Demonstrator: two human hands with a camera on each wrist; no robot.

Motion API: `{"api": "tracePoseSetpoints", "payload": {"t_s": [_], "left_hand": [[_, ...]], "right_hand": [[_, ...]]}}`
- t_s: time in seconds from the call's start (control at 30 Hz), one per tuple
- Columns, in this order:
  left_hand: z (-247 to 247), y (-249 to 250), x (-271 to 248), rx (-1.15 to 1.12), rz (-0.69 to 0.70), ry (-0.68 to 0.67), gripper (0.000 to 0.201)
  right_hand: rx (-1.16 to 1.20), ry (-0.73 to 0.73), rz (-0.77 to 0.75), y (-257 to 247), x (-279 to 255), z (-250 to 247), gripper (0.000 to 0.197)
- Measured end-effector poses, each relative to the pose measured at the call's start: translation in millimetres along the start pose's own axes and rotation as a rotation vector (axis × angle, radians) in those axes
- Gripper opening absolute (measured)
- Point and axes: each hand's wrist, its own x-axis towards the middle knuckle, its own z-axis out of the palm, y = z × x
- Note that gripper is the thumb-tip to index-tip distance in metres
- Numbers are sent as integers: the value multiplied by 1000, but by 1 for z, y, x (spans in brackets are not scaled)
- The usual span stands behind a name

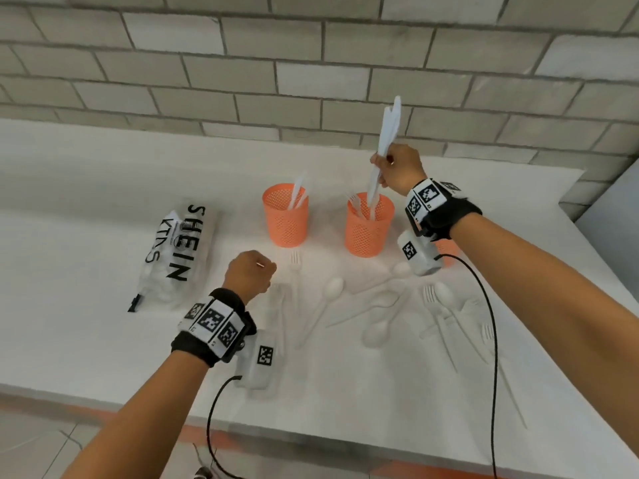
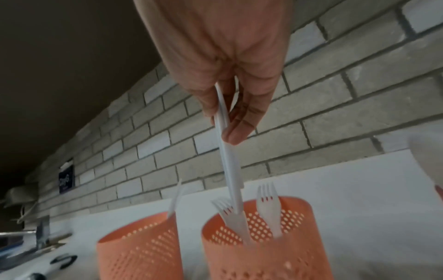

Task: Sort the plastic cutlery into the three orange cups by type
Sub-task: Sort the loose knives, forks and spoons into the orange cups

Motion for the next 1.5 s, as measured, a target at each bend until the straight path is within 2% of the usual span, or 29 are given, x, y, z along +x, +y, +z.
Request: {"api": "tracePoseSetpoints", "payload": {"t_s": [0.1, 0.2, 0.3, 0.4, 0.47, 0.57, 0.7, 0.8, 0.9, 1.0, 1.07, 1.17, 1.23, 1.37, 1.5], "left_hand": [[2, -23, -14, 175, -74, -7, 13], [12, -29, -26, 314, -30, 14, 15], [23, -24, -29, 439, -58, 23, 30], [32, -19, -27, 579, -110, -42, 35], [36, -19, -26, 676, -128, -89, 34], [39, -22, -24, 742, -140, -95, 32], [37, -20, -18, 693, -187, -67, 29], [37, -13, -9, 515, -220, 17, 23], [44, -5, -1, 306, -211, 80, 37], [56, -2, 4, 248, -174, 83, 43], [64, -4, 6, 290, -163, 46, 52], [71, -8, 9, 382, -153, 2, 64], [72, -11, 13, 415, -145, 0, 61], [68, -13, 18, 455, -136, -40, 41], [67, -6, 15, 395, -160, -27, 49]], "right_hand": [[-81, -27, 21, 12, 0, 14, 35], [-127, -56, 62, 19, -2, 26, 35], [-209, -118, 90, 23, -5, 34, 33], [-240, -148, 147, 27, -9, 40, 32], [-257, -124, 173, 31, -10, 42, 36], [-135, -13, 197, 36, -15, 44, 55], [1, 192, 105, 42, -33, 49, 47], [72, 254, -35, 45, -49, 45, 40], [121, 319, -109, 55, -67, 33, 33], [100, 322, -104, 77, -85, 14, 23], [63, 308, -35, 95, -97, -1, 18], [-58, 259, 150, 124, -118, -25, 15], [-124, 216, 257, 144, -133, -39, 15], [-233, 183, 498, 173, -159, -57, 15], [-312, 46, 664, 188, -181, -67, 34]]}}
